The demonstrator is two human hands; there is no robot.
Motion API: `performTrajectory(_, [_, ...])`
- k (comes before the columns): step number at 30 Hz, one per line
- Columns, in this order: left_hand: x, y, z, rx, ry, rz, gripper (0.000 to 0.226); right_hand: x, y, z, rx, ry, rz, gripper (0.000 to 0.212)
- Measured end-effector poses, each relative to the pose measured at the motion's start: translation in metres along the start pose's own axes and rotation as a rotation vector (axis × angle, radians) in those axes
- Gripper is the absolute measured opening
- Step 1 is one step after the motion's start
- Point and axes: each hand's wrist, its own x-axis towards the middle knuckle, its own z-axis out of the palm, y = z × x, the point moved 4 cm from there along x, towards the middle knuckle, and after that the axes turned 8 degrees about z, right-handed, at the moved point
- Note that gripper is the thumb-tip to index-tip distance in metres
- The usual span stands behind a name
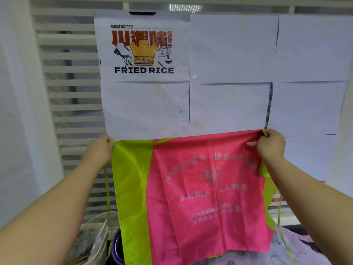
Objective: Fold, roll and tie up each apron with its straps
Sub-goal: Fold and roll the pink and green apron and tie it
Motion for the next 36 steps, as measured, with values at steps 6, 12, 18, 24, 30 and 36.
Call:
performTrajectory(6, [0.002, -0.004, 0.005, -0.681, 0.161, -0.242, 0.022, 0.0, 0.004, -0.004, -0.063, 0.022, -0.146, 0.024])
performTrajectory(12, [0.006, 0.013, -0.013, -0.232, 0.125, -0.037, 0.032, 0.004, 0.001, -0.017, 0.01, 0.103, -0.127, 0.013])
performTrajectory(18, [-0.002, 0.035, -0.022, -0.1, 0.067, 0.098, 0.03, 0.002, 0.002, -0.02, 0.139, 0.125, -0.032, 0.015])
performTrajectory(24, [-0.011, 0.042, -0.015, -0.947, -0.176, -0.102, 0.018, 0.004, 0.011, -0.03, 0.177, 0.185, 0.067, 0.024])
performTrajectory(30, [-0.002, 0.039, -0.025, -1.081, -0.034, -0.112, 0.037, 0.006, 0.01, -0.036, 0.103, 0.176, 0.036, 0.031])
performTrajectory(36, [0.009, 0.057, -0.05, -0.505, 0.171, 0.095, 0.029, 0.0, -0.019, -0.045, -0.125, 0.255, -0.148, 0.03])
